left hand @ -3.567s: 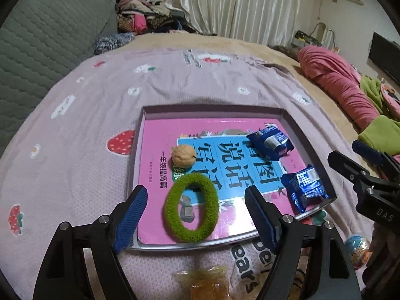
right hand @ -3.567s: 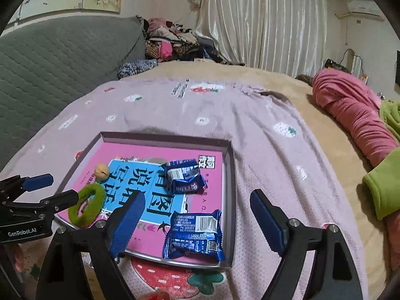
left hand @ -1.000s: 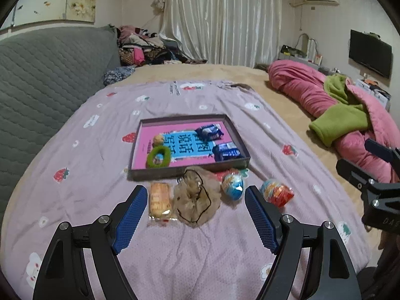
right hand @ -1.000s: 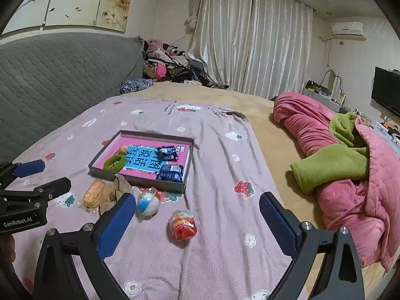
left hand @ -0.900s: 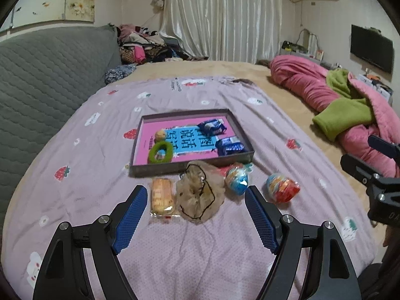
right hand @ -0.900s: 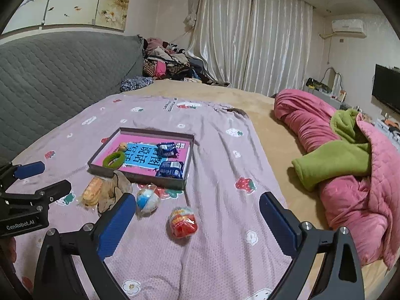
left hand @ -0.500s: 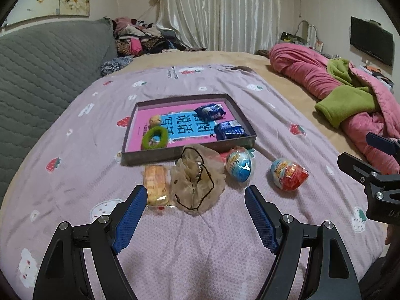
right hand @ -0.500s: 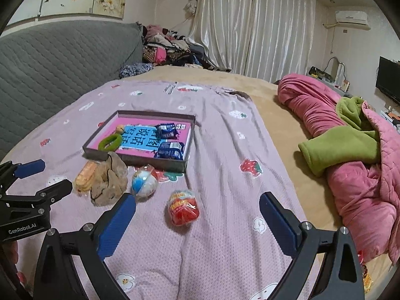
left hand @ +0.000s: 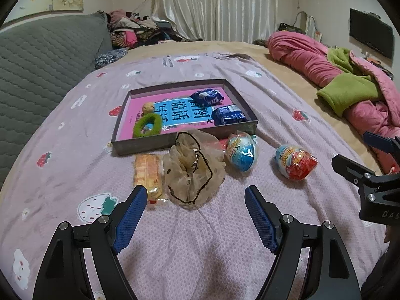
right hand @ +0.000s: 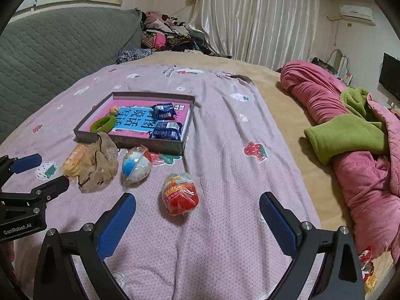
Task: Organize objects
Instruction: 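Grasp the beige mesh scrunchie with the left tool while the right tool grasps the red chocolate egg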
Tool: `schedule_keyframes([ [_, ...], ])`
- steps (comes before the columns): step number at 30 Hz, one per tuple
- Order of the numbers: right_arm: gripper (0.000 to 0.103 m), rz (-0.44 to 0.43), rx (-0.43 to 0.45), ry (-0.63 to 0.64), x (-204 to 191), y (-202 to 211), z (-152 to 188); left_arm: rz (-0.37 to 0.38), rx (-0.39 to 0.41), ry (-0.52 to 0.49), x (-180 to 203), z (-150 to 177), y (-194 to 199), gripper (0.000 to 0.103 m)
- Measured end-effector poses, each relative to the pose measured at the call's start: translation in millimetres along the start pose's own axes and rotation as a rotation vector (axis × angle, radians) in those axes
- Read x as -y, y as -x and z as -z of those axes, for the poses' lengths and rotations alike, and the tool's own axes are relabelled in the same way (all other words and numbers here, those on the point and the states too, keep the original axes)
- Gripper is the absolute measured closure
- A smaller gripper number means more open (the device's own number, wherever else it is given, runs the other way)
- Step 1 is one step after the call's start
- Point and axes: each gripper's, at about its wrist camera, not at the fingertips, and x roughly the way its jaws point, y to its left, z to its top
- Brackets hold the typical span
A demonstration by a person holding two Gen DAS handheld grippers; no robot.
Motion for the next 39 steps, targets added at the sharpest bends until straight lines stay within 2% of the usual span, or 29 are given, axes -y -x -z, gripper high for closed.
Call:
schedule_keyframes([
  [23, 0.003, -0.001, -0.077, -0.001, 4.9, -51.7, 11.4, -0.01, -0.048, -0.004, 5.5, -4.1, -50.9, 0.022],
  [39, 0.003, -0.011, -0.095, 0.003, 2.5, -75.4, 8.4, -0.016, -0.053, -0.014, 7.4, -19.1, -78.2, 0.022],
])
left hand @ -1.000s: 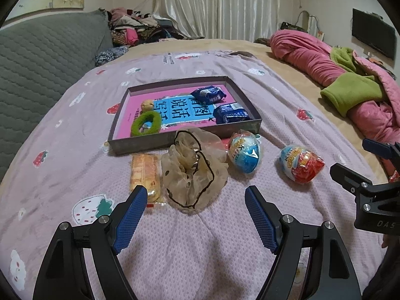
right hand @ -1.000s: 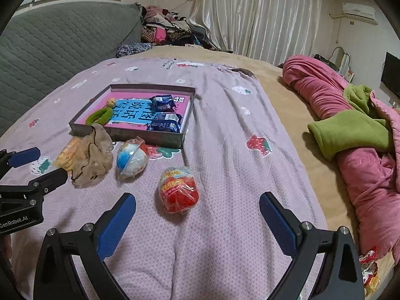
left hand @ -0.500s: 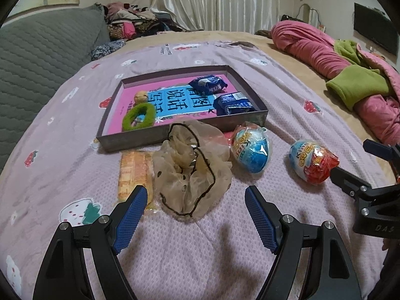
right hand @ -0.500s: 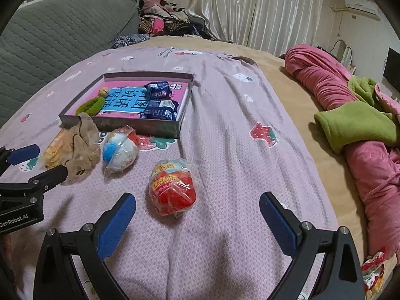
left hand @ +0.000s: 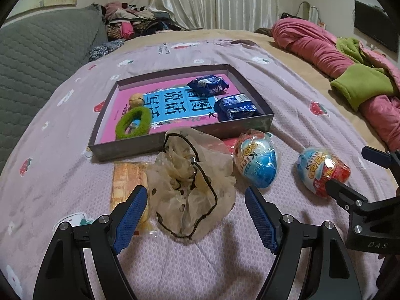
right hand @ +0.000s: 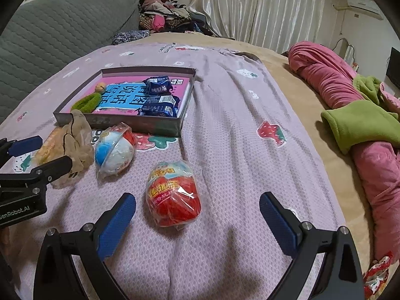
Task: Organize objects
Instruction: 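Grasp the beige mesh scrunchie with the left tool while the right tool grasps the red chocolate egg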
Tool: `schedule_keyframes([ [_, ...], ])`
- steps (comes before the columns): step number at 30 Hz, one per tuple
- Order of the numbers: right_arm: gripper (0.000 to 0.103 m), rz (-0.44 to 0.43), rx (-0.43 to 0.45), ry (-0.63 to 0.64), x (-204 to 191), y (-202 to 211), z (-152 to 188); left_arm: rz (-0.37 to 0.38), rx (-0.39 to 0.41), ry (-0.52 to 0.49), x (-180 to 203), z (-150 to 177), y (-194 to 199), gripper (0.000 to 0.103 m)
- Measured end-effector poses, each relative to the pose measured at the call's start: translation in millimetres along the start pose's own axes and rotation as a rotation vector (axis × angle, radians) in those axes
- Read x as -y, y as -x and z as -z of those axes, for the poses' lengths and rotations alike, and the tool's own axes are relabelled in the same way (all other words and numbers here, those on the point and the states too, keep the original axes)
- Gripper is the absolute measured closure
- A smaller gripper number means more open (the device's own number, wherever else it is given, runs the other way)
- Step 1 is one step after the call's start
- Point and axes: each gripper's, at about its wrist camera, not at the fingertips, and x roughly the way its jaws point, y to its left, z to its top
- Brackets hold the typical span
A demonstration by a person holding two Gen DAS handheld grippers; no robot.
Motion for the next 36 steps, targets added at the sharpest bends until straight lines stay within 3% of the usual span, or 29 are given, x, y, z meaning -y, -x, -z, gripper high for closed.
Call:
schedule_keyframes([
  [27, 0.003, -0.015, -0.001, 0.057, -7.2, -27.1, 0.1, -0.023, -0.027, -0.034, 5.4, -11.8, -40.0, 0.022],
  [32, 0.014, -0.026, 0.002, 0.061, -9.0, -29.1, 0.0, -0.003, -0.039, -0.035, 6.8, -13.3, -43.6, 0.045],
  [36, 0.027, -0.044, -0.021, 0.064, -10.1, -35.0, 1.6, 0.012, -0.047, -0.047, 10.1, -13.4, -46.6, 0.048],
])
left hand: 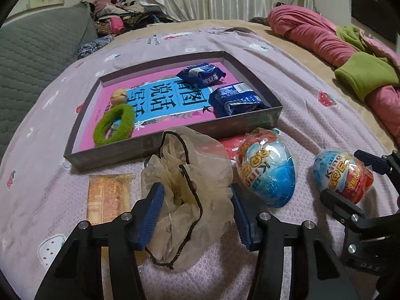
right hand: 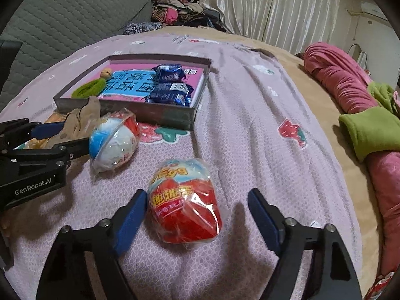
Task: Organize objects
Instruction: 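Grasp the beige mesh scrunchie with the left tool while the right tool grasps the red chocolate egg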
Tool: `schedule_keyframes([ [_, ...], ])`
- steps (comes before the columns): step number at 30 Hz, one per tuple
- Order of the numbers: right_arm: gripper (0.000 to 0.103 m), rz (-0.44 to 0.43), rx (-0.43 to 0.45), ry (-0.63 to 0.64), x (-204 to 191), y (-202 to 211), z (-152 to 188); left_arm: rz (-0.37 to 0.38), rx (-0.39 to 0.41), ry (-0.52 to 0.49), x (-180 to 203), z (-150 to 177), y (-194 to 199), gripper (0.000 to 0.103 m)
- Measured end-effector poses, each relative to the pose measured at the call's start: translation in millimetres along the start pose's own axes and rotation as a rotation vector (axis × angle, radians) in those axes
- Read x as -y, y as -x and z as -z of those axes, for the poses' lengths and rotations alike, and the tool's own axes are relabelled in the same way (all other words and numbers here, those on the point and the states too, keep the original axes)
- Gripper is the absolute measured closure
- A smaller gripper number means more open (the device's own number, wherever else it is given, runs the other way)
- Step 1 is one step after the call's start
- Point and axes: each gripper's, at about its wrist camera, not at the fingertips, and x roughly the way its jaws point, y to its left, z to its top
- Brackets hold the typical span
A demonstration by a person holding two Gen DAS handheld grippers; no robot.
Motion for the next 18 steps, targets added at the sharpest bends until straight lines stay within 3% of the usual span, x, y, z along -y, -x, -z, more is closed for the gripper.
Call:
schedule_keyframes([
  [7, 0.052, -0.05, -0.027, -0.006, -0.7, -4.9, 2.0, 0.024, -0.012, 0.0, 2.0, 0.9, -1.6, 0.072],
  [12, 0.052, -0.065, -0.011, -0.009, -0.1, -0.2, 0.6, 0.067, 0.002, 0.032, -1.9, 1.3, 3.1, 0.081],
  [18, 0.052, -0.088, 0.014, -0.025, 3.3, 13.1, -3.0, 0.08, 0.015, 0.06, -8.1, 2.1, 13.2, 0.083],
])
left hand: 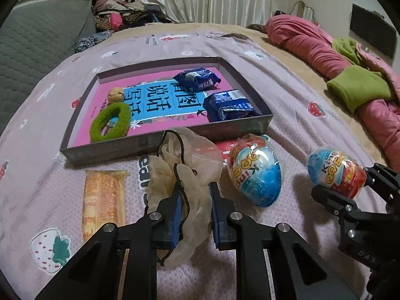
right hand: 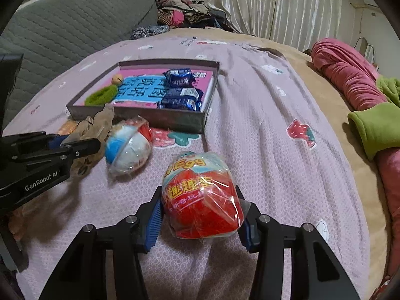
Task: Organize objects
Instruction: 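Grasp the beige mesh scrunchie with the left tool while the right tool grasps the red chocolate egg, then lift the scrunchie and red egg and carry both toward the tray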
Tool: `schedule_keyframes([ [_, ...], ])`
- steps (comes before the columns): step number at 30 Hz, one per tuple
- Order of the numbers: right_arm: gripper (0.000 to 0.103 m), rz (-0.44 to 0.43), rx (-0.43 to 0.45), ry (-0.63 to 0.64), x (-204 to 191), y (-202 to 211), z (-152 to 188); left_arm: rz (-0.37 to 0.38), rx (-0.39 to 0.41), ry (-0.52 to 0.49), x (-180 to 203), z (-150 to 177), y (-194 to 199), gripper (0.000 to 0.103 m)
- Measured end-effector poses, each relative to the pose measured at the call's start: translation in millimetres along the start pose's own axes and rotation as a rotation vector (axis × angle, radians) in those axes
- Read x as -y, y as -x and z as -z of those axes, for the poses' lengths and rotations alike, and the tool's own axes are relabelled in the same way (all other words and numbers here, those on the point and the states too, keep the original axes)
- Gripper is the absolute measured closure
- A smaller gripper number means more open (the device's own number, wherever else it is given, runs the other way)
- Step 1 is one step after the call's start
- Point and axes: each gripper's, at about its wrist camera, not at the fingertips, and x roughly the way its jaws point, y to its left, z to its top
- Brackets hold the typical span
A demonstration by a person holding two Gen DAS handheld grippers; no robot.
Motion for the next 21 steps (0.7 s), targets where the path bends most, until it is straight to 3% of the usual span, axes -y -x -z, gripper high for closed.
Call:
schedule_keyframes([
  [11, 0.052, -0.022, 0.026, 0.009, -7.2, 18.7, -2.6, -0.023, 0.021, 0.003, 0.6, 5.8, 23.4, 0.083],
  [21, 0.052, -0.044, 0.085, 0.032, -21.5, 52.2, -4.6, -0.035, 0.075, 0.008, -4.2, 12.2, 71.2, 0.083],
])
